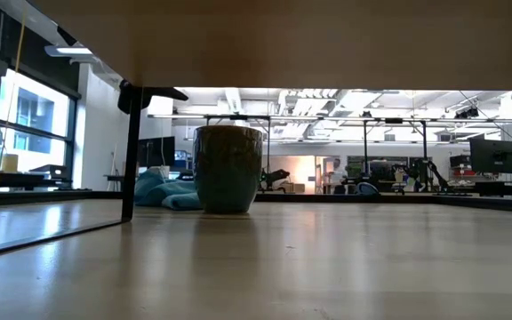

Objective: Stack small to large cups/mugs on shelf
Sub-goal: Put the black mug on the shelf

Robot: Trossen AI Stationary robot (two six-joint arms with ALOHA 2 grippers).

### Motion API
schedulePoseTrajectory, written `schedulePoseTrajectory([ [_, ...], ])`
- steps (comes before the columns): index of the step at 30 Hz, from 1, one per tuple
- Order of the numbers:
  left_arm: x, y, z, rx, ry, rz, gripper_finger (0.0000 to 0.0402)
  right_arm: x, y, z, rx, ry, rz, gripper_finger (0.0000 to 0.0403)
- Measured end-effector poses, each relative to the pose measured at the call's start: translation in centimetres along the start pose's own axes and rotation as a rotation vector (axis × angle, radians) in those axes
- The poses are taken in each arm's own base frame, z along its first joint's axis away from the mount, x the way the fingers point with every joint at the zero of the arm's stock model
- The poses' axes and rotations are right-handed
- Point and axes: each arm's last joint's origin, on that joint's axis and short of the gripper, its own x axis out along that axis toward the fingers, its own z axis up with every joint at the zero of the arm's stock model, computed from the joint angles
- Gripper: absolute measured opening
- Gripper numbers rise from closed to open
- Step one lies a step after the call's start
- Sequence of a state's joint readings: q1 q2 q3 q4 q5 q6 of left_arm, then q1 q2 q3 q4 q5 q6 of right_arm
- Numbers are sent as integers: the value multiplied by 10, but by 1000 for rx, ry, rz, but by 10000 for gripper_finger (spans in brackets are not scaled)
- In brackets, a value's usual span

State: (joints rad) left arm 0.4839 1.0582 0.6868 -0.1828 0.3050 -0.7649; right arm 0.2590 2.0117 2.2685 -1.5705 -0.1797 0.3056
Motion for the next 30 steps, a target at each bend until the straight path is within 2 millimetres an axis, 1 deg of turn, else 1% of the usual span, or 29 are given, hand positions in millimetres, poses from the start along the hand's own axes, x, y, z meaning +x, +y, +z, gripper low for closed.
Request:
schedulePoseTrajectory([
  [3,0,0,0,0,0,0,215,7,-2,-1,-4,30,3,0],
  [5,0,0,0,0,0,0,215,8,-2,-1,-2,35,6,0],
  [14,0,0,0,0,-2,1,215,5,-1,0,-9,23,7,0],
  [30,0,0,0,0,-4,3,215,1,-7,0,29,18,28,0],
])
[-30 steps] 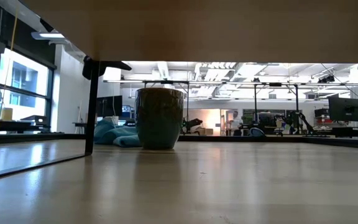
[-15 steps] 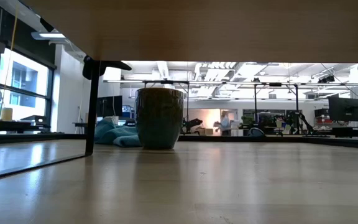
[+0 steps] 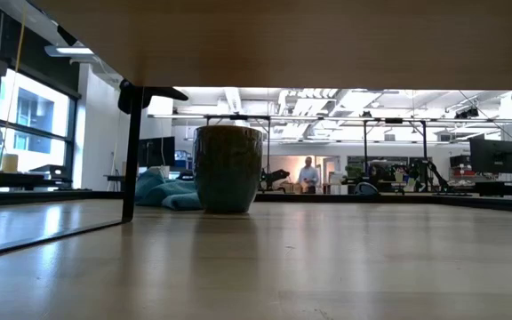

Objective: Stack small to large cups/mugs on shelf
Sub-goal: Put the black mug on the shelf

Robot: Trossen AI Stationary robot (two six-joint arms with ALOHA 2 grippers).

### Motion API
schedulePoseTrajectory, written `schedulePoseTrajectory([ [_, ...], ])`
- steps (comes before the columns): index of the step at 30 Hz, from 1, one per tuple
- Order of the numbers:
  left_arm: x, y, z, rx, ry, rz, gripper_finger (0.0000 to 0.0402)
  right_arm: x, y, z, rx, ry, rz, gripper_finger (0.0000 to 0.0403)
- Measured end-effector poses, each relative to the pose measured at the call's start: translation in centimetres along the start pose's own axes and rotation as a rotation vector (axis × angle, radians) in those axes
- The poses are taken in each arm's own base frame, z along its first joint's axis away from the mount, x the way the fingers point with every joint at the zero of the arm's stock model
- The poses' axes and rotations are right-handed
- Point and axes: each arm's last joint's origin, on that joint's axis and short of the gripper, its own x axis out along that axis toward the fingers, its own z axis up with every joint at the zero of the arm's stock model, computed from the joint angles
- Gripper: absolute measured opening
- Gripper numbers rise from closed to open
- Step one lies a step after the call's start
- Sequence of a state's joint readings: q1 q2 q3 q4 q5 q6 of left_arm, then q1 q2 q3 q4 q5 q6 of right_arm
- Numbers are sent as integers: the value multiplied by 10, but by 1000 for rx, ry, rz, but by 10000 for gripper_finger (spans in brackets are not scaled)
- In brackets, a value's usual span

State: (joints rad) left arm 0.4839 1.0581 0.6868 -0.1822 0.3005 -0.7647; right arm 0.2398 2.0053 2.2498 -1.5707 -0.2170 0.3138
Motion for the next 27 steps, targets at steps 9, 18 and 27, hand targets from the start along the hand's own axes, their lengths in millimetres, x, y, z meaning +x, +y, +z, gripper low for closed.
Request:
schedulePoseTrajectory([
  [9,0,0,0,0,-3,3,215,-1,0,0,1,-18,-48,0],
  [18,0,0,0,0,-3,3,215,-1,-1,0,-9,-32,-90,0],
  [27,0,0,0,0,-3,3,215,-1,-1,0,-22,-29,-85,0],
])
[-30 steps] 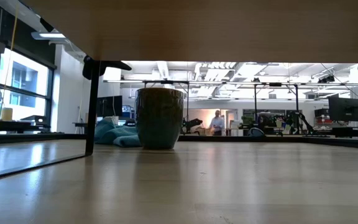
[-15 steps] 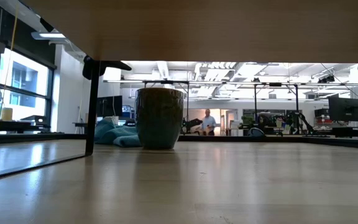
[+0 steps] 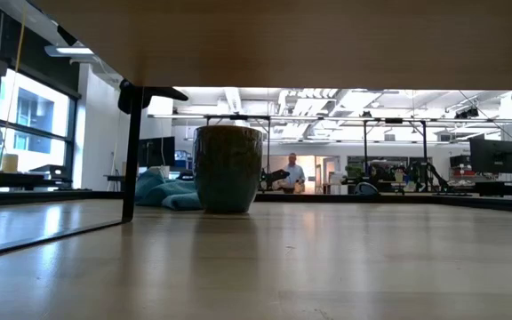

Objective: Stack small to large cups/mugs on shelf
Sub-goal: Put the black mug on the shelf

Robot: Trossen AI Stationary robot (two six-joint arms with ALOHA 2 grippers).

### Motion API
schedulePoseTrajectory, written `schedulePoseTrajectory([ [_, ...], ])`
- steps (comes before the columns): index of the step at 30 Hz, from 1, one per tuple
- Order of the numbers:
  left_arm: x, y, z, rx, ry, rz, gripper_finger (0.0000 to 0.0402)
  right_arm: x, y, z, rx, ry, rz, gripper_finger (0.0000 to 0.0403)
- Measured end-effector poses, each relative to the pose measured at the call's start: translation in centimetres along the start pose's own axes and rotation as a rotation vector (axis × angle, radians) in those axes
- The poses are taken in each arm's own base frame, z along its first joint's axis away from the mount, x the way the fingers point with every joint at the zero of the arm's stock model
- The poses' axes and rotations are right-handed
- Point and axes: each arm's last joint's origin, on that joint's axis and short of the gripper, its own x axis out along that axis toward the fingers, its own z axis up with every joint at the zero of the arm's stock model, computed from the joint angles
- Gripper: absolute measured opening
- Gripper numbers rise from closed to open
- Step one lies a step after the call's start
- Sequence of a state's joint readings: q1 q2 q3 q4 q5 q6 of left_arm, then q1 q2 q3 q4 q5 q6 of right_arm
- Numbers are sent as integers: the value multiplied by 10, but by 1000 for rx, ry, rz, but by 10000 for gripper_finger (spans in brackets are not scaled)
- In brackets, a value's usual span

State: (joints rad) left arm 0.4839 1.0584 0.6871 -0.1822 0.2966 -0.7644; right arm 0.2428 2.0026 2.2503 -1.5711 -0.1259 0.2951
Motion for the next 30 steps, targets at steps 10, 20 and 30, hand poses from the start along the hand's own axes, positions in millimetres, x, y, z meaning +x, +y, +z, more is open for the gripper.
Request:
schedulePoseTrajectory([
  [10,0,0,0,0,-1,1,215,-11,2,-6,14,-12,53,34],
  [20,0,0,0,0,-1,1,215,-11,1,-6,16,-12,48,41],
  [30,0,0,0,0,-1,1,215,-11,1,-6,15,-4,71,41],
])
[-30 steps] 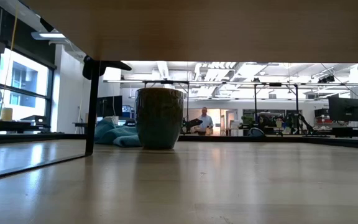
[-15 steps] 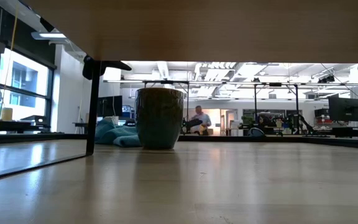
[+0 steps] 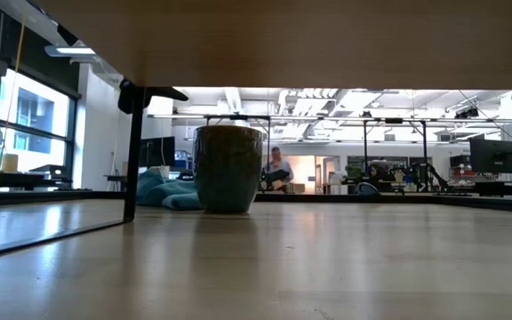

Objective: Stack small to large cups/mugs on shelf
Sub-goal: Put the black mug on the shelf

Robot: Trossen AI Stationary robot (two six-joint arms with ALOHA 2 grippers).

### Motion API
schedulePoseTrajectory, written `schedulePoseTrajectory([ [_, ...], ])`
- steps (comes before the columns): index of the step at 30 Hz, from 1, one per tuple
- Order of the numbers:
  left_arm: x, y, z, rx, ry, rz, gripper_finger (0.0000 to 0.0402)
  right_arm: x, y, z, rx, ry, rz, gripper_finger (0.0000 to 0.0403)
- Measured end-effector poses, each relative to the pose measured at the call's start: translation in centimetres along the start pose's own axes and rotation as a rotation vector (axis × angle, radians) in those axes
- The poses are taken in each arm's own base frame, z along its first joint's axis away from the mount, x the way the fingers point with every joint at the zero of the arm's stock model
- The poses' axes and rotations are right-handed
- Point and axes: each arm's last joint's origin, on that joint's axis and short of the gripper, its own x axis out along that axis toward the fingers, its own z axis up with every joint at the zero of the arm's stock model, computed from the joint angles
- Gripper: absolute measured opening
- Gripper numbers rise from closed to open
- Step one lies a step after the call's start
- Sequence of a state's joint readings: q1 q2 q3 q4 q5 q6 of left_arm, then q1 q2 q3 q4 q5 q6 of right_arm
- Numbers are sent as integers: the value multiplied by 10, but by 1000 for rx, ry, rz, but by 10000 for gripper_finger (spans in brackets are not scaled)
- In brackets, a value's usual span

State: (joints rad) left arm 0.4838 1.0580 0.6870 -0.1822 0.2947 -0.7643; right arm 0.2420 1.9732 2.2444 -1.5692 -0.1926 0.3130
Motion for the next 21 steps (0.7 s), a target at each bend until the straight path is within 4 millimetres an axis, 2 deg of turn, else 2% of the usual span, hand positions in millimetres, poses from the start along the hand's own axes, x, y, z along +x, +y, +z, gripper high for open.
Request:
schedulePoseTrajectory([
  [11,0,0,0,0,0,0,215,0,-5,1,13,11,21,41],
  [17,0,0,0,0,0,1,215,0,-7,2,4,12,19,8],
  [21,0,0,0,0,0,1,215,0,-6,2,-1,15,32,8],
])
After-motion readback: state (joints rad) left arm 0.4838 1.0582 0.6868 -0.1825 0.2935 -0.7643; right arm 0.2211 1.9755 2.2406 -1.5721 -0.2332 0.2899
